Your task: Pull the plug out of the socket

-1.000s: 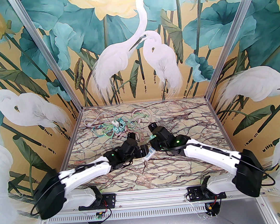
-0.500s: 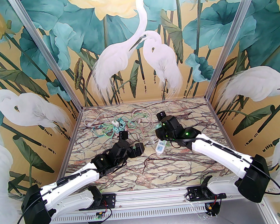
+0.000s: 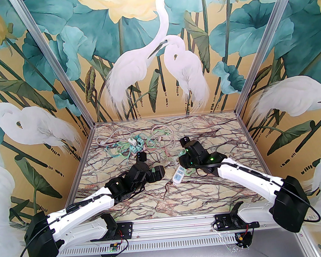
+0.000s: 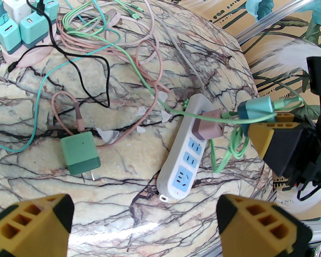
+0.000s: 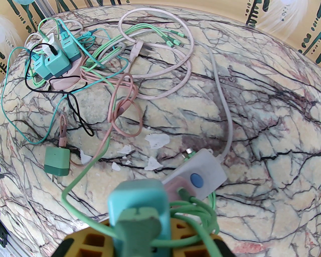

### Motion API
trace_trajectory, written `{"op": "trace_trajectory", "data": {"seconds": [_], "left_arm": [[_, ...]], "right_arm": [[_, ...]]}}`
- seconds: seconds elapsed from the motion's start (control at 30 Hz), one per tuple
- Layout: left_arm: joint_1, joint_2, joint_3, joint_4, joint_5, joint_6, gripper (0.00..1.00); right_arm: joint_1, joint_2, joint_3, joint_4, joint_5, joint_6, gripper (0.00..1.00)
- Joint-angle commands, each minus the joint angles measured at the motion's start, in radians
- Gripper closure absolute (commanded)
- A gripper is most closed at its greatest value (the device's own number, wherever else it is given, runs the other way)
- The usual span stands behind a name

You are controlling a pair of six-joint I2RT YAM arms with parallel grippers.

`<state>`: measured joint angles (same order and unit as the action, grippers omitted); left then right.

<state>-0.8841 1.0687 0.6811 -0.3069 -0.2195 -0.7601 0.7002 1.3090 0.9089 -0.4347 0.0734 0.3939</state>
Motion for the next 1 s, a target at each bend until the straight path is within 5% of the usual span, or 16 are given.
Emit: {"op": "trace_trajectory", "data": {"seconds": [0.0,0.5,0.97], "left_arm": [[-0.004,0.008,-0.012,-0.001,-0.014,-0.005,0.00],[-0.004,0.013,-0.008,-0.003,-0.018,-0.002,0.01],[-0.004,0.020,-0.002,0.000,-0.015,0.001,0.00]], "right_arm": [[0.005,0.011,-0.040,0.064,-0.048,0.049,0.77],[0.142,-0.075,-0.040,-0.006,-0.022,0.106,0.76],[0.122,-0.172,0.117,-0.171,0.125,0.012,0.76]]}}
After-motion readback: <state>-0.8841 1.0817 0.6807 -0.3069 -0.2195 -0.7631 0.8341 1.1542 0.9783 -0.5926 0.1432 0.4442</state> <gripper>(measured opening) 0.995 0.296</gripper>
